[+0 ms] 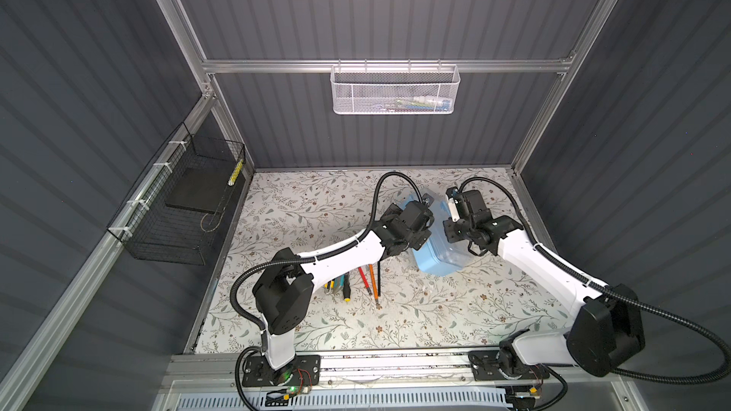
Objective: Pack the tool kit
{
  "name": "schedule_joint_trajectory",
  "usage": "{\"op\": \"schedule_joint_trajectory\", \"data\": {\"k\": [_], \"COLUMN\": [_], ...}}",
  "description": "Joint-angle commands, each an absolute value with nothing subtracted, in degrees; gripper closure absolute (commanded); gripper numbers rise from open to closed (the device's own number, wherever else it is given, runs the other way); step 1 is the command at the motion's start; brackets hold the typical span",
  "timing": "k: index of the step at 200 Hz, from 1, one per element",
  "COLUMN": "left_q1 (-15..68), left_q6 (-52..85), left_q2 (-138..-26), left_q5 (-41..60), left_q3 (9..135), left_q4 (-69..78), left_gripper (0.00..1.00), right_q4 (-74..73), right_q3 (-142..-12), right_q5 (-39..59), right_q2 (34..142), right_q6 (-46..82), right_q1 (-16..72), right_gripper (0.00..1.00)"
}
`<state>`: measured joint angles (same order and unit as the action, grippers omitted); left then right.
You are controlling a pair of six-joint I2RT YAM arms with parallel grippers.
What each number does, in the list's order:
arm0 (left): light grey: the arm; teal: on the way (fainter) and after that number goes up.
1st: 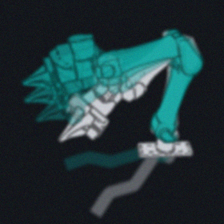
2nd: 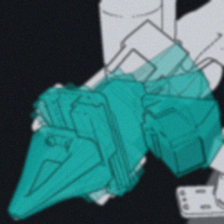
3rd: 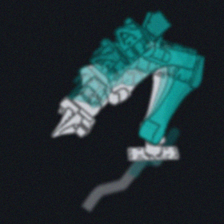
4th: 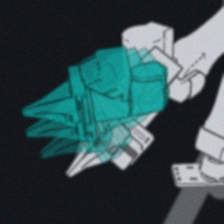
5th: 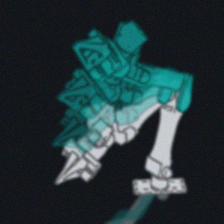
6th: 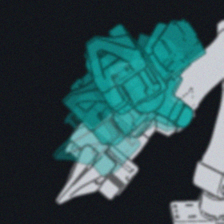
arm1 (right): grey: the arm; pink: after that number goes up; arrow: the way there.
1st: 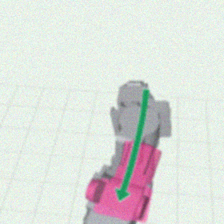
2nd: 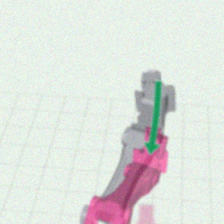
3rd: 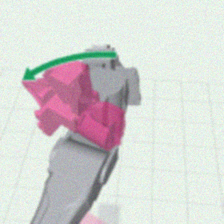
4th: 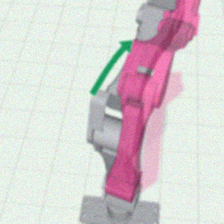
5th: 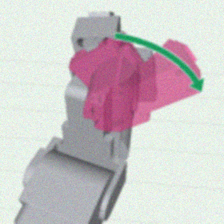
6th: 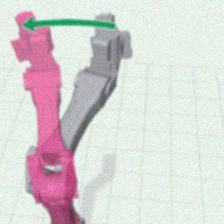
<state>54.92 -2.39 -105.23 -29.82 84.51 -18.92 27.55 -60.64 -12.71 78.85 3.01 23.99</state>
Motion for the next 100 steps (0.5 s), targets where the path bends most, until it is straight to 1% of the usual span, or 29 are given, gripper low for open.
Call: {"op": "schedule_joint_trajectory", "data": {"k": [1,17,28,64,100], "left_q1": [53.80,53.14,52.46,48.53,44.38], "left_q6": [-3.31,-2.19,-0.83,4.24,6.72], "left_q2": [-103.60,-102.26,-101.06,-93.84,-86.96], "left_q5": [-34.28,-34.36,-34.34,-32.61,-24.86], "left_q3": [83.03,81.57,78.21,73.73,70.76], "left_q4": [-23.03,-23.45,-23.90,-25.22,-22.35], "left_gripper": [0.00,0.00,0.00,0.00,0.00], "right_q4": [28.37,28.37,28.34,28.20,27.87], "right_q3": [-59.57,-59.59,-59.59,-59.59,-60.11], "right_q5": [-14.59,-14.49,-14.52,-14.10,-12.44], "right_q2": [77.78,77.72,77.87,78.08,77.15], "right_q6": [2.19,2.29,2.28,2.61,3.62], "right_q1": [23.86,23.80,23.75,23.64,23.65], "right_gripper": [1.00,1.00,1.00,1.00,1.00]}}
